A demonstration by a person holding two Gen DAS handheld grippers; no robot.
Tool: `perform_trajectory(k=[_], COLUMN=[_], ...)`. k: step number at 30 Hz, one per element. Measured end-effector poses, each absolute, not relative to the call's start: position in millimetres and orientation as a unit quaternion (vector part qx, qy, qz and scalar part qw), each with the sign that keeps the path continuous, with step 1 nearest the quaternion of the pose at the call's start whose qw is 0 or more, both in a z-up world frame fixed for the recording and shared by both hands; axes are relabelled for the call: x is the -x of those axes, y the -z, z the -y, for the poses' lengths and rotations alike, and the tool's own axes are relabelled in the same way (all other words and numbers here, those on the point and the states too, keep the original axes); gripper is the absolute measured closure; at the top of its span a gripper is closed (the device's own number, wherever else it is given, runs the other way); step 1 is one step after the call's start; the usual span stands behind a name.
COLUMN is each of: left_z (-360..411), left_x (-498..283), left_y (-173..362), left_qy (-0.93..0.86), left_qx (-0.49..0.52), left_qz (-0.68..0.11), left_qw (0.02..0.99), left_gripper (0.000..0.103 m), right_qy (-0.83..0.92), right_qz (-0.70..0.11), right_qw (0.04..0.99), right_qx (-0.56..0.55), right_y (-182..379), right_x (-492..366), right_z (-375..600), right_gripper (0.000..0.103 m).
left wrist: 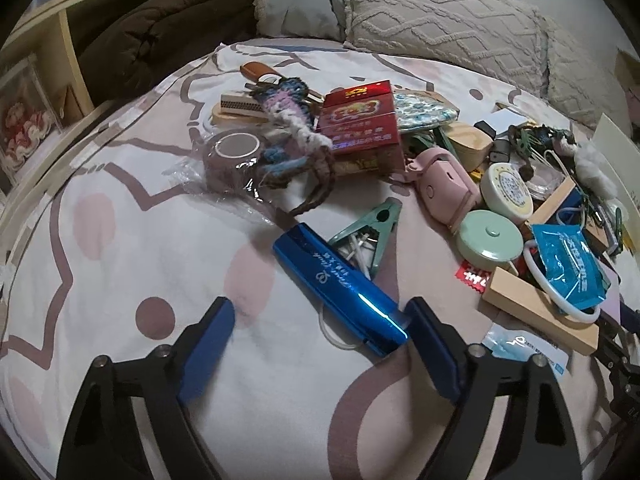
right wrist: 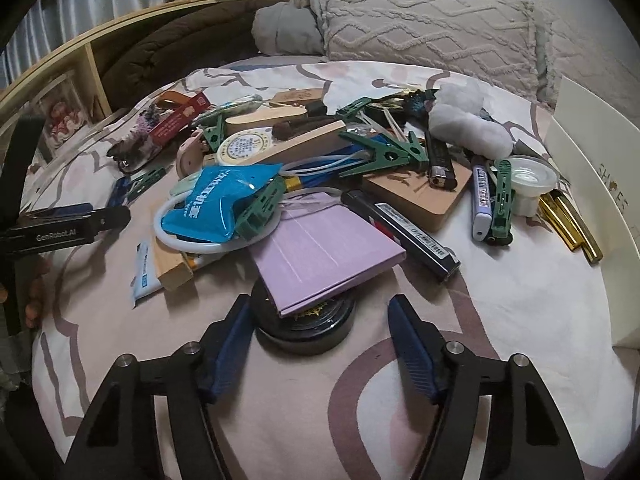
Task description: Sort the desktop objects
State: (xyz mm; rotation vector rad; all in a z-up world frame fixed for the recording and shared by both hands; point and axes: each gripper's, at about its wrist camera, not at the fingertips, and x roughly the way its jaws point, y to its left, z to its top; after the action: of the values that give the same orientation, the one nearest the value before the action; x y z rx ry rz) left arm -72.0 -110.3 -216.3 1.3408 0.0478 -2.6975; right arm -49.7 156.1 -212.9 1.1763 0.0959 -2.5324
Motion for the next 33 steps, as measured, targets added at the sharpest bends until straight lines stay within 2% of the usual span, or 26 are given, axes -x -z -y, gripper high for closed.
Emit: perform_trajectory(k=[1,3,6,7,9,12,18,33], left_z=[109,107,104,103,103,104,104,93], left_x=[72,71,72,72,71,70,64,34], left_y=[216,215,215,215,214,213,210,199], left_qy=[0.895,0.897,0.898,0.899,0.900,0.902,0.905,0.905], left_qx=[-0.442,-0.439,-0.437,-0.436,-0.434,-0.431,-0.424,-0.420], left_qz=[-0.014,-0.012,-0.011,-0.010,-0.013,-0.019,-0.028,-0.060], left_qw=[0.061,0.052,0.041,0.041,0.038,0.032,0.022,0.006], left_gripper=[0.023,0.037,0.044,0.045,0.055,0.064,0.071,0.075], right_qy=[0.893,0.894,0.896,0.897,0.898,0.897,0.900,0.894], right_qz=[-0.035,-0.041,-0.056,-0.062,-0.067,-0.060,-0.053,-0.007], right_qw=[0.175,0.179,0.178,0.176,0.174,0.177,0.180,0.204], right_qx=[-0.413,-0.409,-0.403,-0.401,-0.399,-0.400,-0.393,-0.398], right_y=[213,212,210,210,210,210,207,203], right_x=[49,47,44,43,43,44,41,12], right_z=[-155,-153,-147,-146,-145,-147,-149,-170], right_gripper=[0.038,0.044,0.050,0.050,0.051,0.051,0.052,0.052])
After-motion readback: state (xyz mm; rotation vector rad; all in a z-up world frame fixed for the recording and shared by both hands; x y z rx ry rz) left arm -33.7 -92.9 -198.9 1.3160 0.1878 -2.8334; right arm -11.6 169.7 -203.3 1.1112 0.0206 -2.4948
